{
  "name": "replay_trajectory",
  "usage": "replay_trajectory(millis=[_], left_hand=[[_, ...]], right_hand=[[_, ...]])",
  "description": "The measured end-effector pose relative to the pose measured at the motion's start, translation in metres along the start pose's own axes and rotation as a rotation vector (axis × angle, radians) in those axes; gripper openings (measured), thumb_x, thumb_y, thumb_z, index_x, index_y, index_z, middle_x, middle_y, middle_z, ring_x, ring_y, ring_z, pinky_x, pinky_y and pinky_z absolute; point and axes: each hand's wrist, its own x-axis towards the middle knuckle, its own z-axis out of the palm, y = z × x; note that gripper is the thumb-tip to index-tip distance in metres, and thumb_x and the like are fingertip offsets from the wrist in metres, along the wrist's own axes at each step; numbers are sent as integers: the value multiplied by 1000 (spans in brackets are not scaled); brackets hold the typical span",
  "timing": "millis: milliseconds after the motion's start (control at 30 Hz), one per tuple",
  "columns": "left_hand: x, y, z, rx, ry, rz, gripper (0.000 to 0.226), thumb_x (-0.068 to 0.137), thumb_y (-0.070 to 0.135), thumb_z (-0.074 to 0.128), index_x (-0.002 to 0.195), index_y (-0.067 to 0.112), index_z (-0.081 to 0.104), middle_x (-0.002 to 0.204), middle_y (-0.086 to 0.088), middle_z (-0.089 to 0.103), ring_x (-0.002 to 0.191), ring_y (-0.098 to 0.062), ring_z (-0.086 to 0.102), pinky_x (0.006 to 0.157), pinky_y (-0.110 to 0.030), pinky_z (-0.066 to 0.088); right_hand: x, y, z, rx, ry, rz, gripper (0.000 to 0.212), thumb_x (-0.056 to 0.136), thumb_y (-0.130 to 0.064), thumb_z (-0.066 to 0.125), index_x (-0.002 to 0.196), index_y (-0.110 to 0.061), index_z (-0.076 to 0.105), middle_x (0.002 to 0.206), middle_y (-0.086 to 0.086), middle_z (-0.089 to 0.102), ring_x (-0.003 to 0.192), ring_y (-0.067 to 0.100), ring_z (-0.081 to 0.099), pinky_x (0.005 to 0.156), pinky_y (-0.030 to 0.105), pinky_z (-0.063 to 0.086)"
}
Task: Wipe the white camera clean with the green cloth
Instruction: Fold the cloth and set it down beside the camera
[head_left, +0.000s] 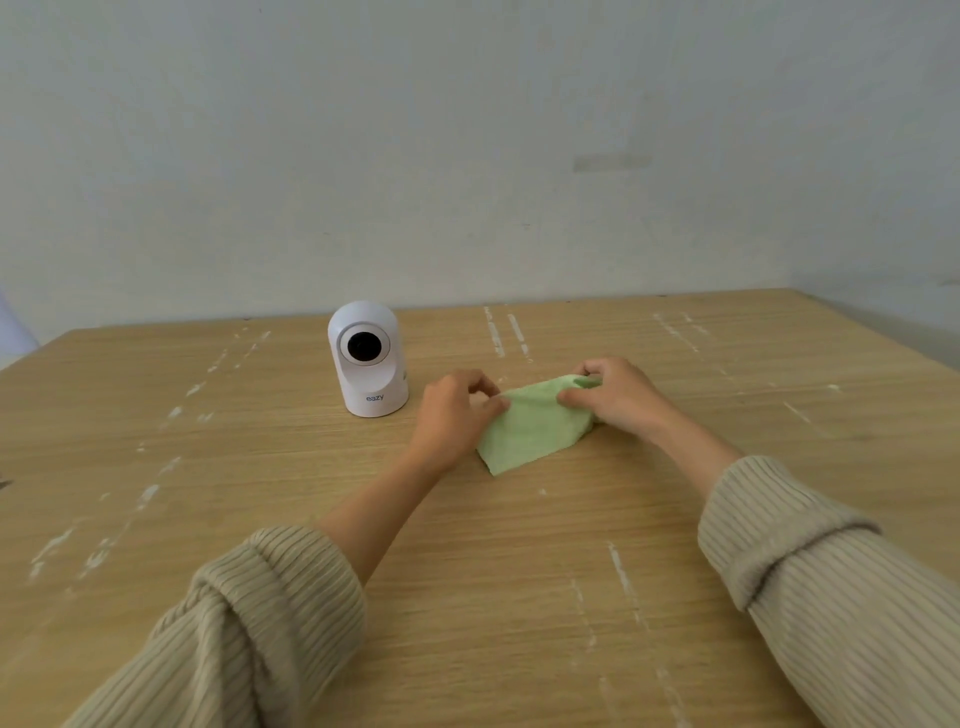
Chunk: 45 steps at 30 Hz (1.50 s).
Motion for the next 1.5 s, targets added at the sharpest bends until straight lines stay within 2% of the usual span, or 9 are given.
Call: replay_trajectory(millis=[100, 200, 367, 600, 767, 867, 1067, 1333, 1500], left_hand=[[-1, 14, -10, -371, 74, -62, 9, 88, 22, 62, 81, 16, 62, 76, 5, 62, 69, -8, 52, 55, -10, 38], [2, 20, -19, -359, 132, -27, 11, 89, 22, 62, 88, 11, 64, 73, 6, 58, 61, -4, 47, 46, -6, 34], [17, 22, -21, -79, 116, 115, 10, 90, 12, 57, 93, 9, 67, 89, 1, 68, 90, -15, 63, 70, -20, 42], [-5, -11, -26, 314, -79, 241, 51, 81, -11, 42, 123, 13, 61, 129, -5, 63, 124, -23, 53, 99, -31, 40], [-42, -43, -58, 349, -209, 248, 37, 93, 11, 51, 129, 16, 57, 129, -1, 62, 119, -18, 56, 96, -22, 39], [-52, -54, -78, 410, -293, 261, 41, 96, 28, 50, 137, 21, 50, 143, 7, 50, 132, -10, 45, 107, -19, 29], [-44, -47, -72, 59, -304, -8, 46, 101, 22, 34, 147, 27, 33, 147, 9, 43, 138, -9, 33, 102, -16, 21], [-20, -20, -44, -91, -400, -64, 43, 99, 21, 27, 126, 18, 61, 132, 10, 53, 120, -4, 43, 97, -20, 27], [-24, -33, -49, 120, -212, 116, 31, 94, 17, 47, 120, 14, 64, 129, 1, 62, 119, -14, 55, 97, -22, 38]], right_hand=[[-2, -3, -12, 436, -56, 36, 6, 80, -13, 71, 81, -14, 65, 88, 4, 68, 83, 17, 62, 74, 27, 48], [-2, -4, -23, 678, -111, 53, 11, 80, -4, 69, 82, -13, 63, 87, 5, 68, 81, 19, 63, 80, 32, 50], [-5, -23, -30, 658, 110, -120, 16, 74, -3, 75, 81, -15, 67, 86, 4, 71, 82, 20, 66, 82, 35, 51], [-27, -38, -14, 213, -362, -187, 15, 72, -16, 78, 87, -18, 75, 81, -4, 73, 76, 4, 64, 78, 22, 48], [-22, -59, 10, 44, -520, -194, 10, 86, -20, 66, 96, -17, 70, 85, -7, 66, 75, 5, 58, 70, 20, 44], [-13, -82, 25, -17, -556, -251, 19, 89, -15, 59, 101, -3, 68, 92, 1, 63, 84, 11, 55, 77, 24, 41], [-13, -97, 45, -64, -601, -310, 16, 75, -17, 56, 63, -9, 50, 60, 0, 38, 59, 8, 34, 67, 30, 30], [-13, -74, 13, -36, -560, -187, 16, 69, -25, 55, 55, -20, 49, 55, -10, 47, 57, 6, 43, 65, 26, 34], [1, -67, 21, -103, -554, -216, 5, 84, -21, 68, 79, -24, 70, 75, -12, 67, 72, 7, 62, 70, 27, 47]])
